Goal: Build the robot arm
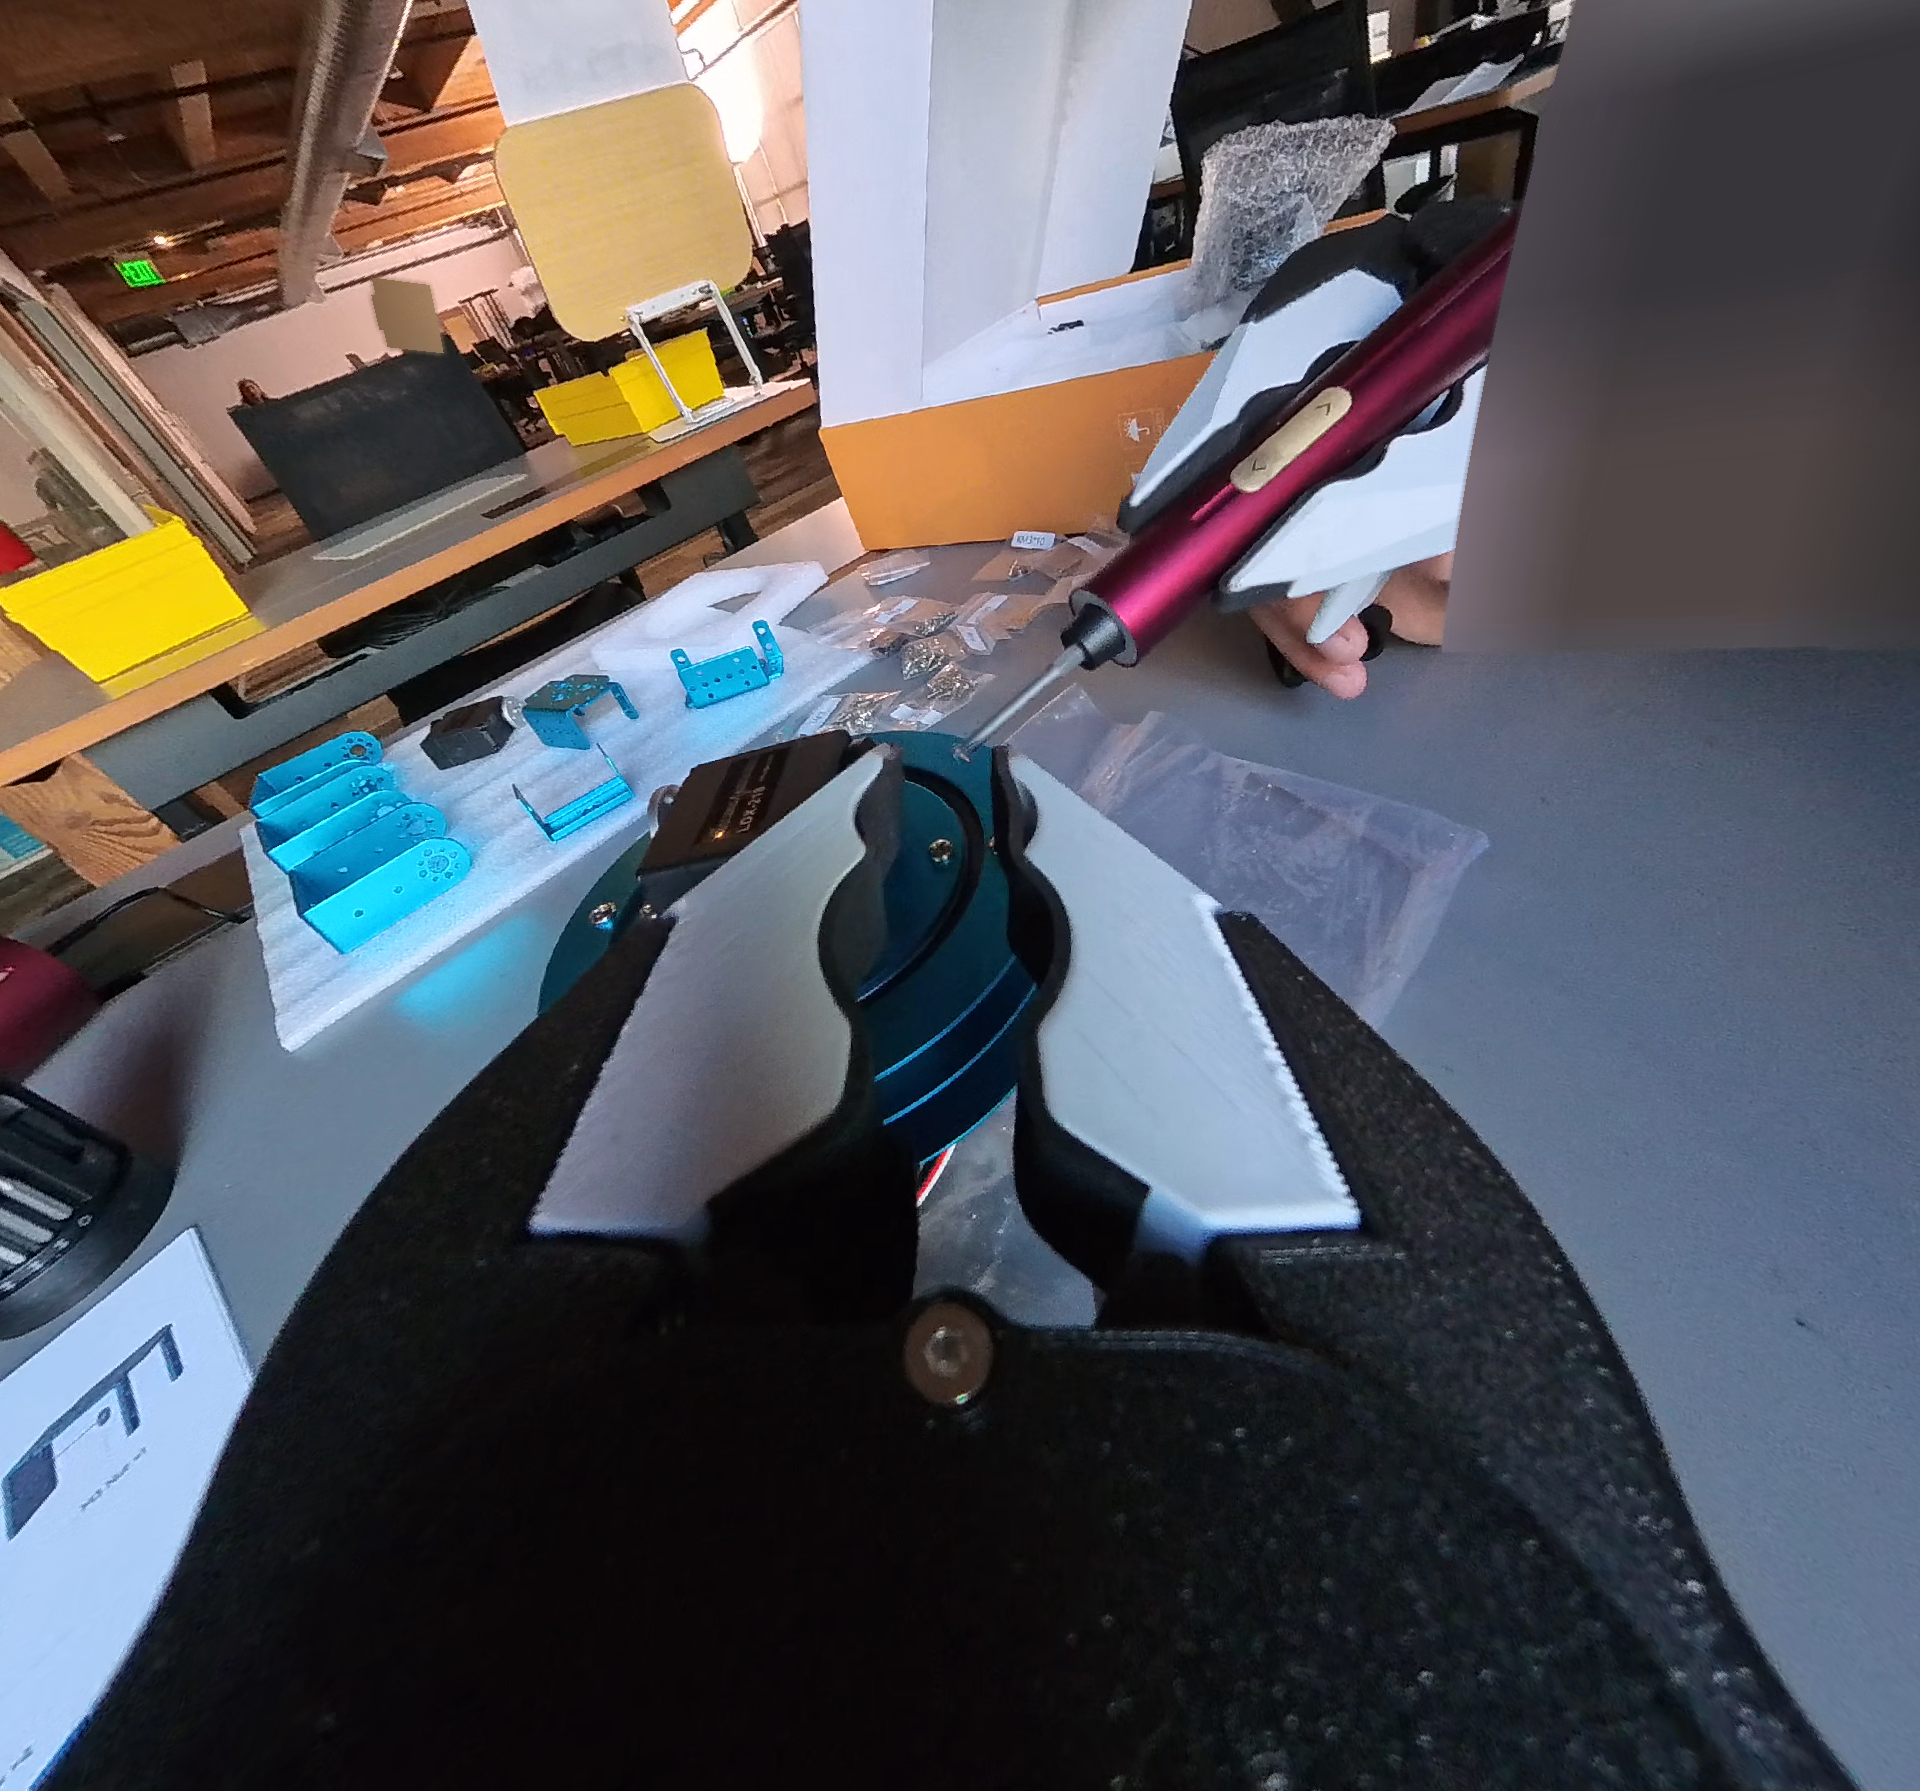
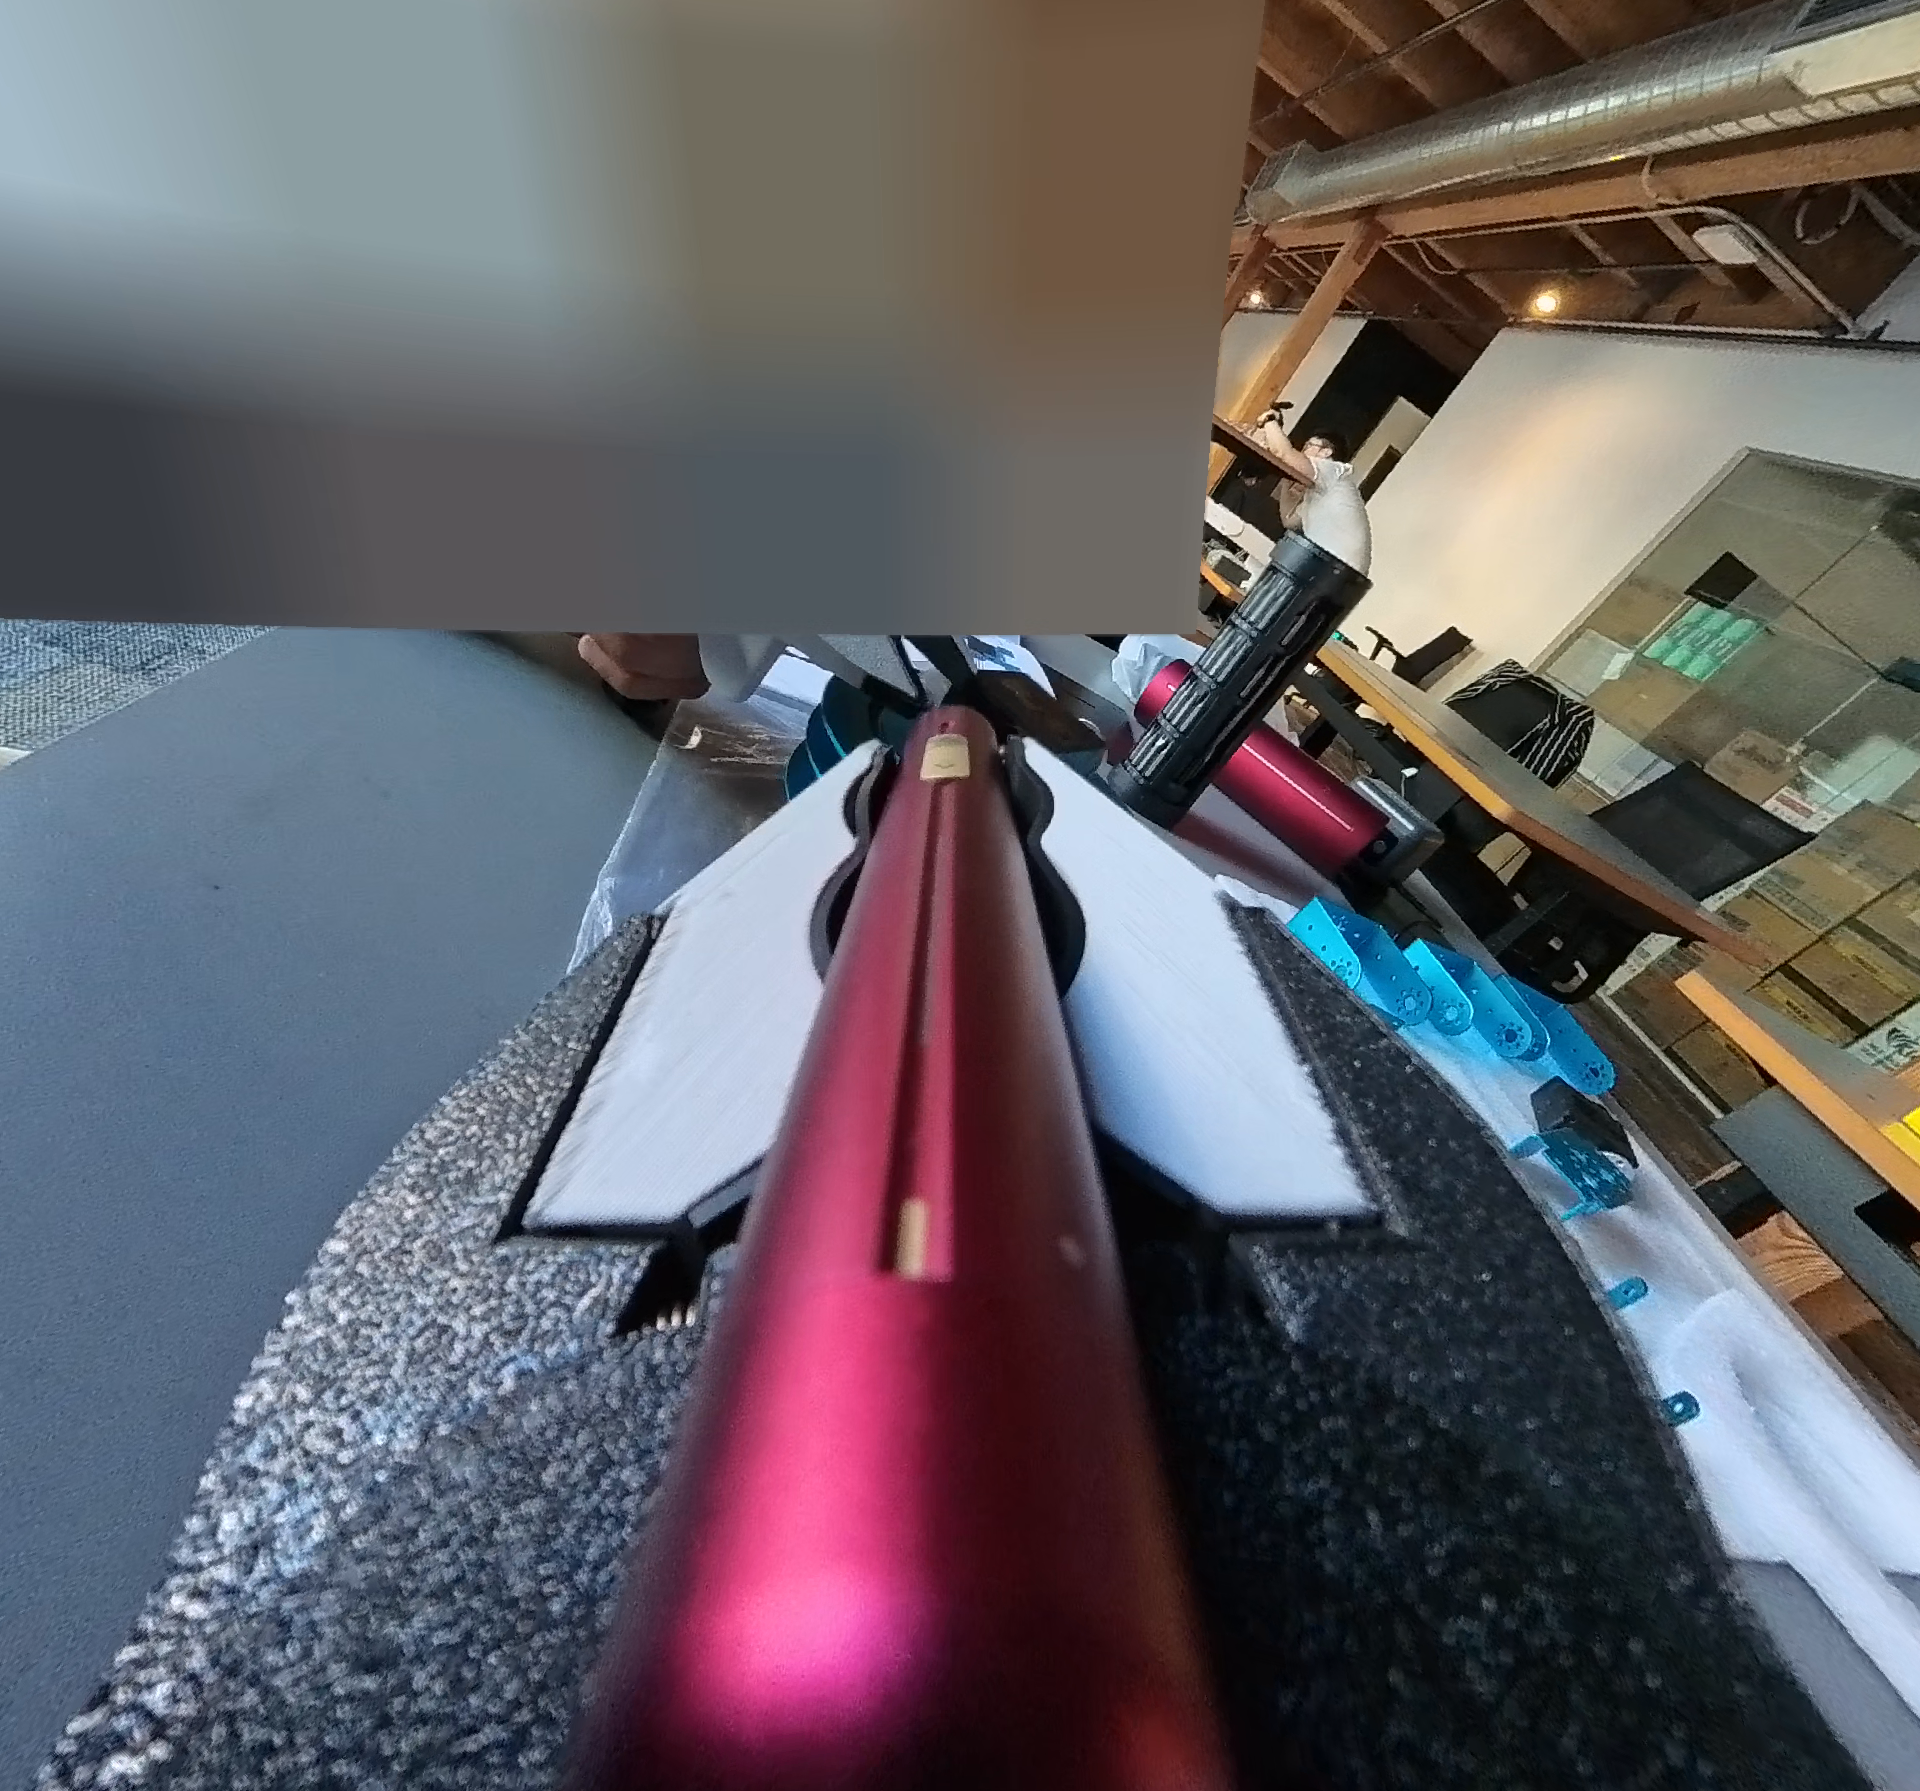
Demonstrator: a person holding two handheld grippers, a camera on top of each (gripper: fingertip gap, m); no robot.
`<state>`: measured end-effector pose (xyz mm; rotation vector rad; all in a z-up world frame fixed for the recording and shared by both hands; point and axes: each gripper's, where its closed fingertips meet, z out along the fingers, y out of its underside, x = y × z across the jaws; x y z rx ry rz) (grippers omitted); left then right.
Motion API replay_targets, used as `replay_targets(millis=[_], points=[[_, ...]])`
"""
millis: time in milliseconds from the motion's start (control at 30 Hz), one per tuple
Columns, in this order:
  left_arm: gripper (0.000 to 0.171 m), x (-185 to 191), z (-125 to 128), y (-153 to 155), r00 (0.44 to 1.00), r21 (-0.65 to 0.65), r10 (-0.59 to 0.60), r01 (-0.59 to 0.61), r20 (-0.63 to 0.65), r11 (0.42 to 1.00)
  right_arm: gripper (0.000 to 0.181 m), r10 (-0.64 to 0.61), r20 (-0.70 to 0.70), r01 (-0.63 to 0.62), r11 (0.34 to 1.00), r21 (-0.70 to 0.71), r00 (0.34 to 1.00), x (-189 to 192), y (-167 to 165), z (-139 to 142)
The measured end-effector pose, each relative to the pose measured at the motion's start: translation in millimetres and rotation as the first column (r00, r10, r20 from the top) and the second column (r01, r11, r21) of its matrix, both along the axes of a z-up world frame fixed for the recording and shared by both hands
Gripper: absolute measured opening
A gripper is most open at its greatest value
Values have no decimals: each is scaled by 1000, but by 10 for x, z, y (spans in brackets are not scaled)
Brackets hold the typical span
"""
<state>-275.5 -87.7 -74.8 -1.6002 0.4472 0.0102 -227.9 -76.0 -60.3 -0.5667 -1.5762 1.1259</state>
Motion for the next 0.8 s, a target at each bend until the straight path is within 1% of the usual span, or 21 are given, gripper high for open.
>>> replay_targets(millis=[133, 300, 600, 667, 700, 733, 767, 800], points=[[15, 14, -19, 0, 1000, -6, -7, 7, -7, 1000, 21, 12, 0, -12, 1000, 10, 1000, 13, -37, -10], [2, 9, -18, -5, 1000, -1, -4, 4, -14, 1000, 21, 10, -17, -9, 999, 53, 1000, 28, -71, -22], [2, -10, 10, -32, 1000, 4, -13, 13, 10, 1000, 21, -8, -3, 9, 998, 61, 1000, -3, -12, -56], [3, -68, 35, -35, 1000, 20, 18, -18, -3, 1000, 21, 5, 23, -5, 1000, 13, 1000, 8, 26, -44], [3, -119, 68, -43, 999, 39, 44, -43, -10, 998, 21, 39, 72, -39, 999, -10, 997, 32, 12, -80], [2, -176, 116, -58, 998, 60, 68, -68, -3, 996, 22, 69, 126, -66, 997, -28, 990, 61, -1, -125], [2, -253, 173, -71, 994, 79, 105, -106, 18, 991, 22, 68, 161, -64, 997, -31, 985, 78, 13, -153], [3, -349, 219, -85, 988, 94, 151, -154, 38, 983, 21, 95, 184, -92, 995, -24, 978, 114, -12, -174]])
